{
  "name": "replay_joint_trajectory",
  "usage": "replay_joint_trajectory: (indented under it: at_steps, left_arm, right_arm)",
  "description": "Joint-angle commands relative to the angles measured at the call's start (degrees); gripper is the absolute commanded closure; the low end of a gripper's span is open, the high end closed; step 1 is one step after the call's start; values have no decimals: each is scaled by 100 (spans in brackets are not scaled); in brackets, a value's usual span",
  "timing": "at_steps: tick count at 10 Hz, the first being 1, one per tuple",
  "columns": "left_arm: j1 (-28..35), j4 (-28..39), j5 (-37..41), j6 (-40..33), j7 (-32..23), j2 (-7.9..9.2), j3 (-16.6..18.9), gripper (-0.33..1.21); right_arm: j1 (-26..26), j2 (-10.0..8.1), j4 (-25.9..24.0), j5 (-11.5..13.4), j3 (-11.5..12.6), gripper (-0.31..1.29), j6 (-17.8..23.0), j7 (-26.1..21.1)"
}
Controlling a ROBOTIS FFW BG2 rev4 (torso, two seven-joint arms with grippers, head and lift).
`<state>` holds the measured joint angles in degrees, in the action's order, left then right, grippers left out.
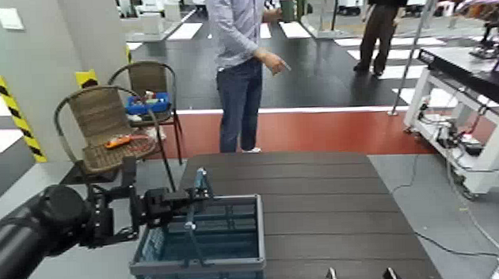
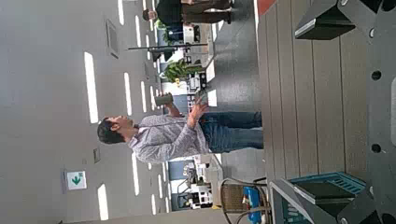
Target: Grasp the handle of the crate.
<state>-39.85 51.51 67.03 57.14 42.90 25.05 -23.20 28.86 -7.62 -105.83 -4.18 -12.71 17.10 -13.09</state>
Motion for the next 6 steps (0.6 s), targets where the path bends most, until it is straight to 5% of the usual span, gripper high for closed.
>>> replay_joint_trajectory:
  at_steps: [1, 6]
  left_arm:
    - [-22, -1, 11, -1, 52, 0, -27, 111]
    - [13, 70, 143, 17, 105, -9, -36, 119]
  right_arm:
    - [-12, -3, 18, -13, -4, 15, 12, 8]
    - [6, 6, 18, -13, 14, 15, 39, 8]
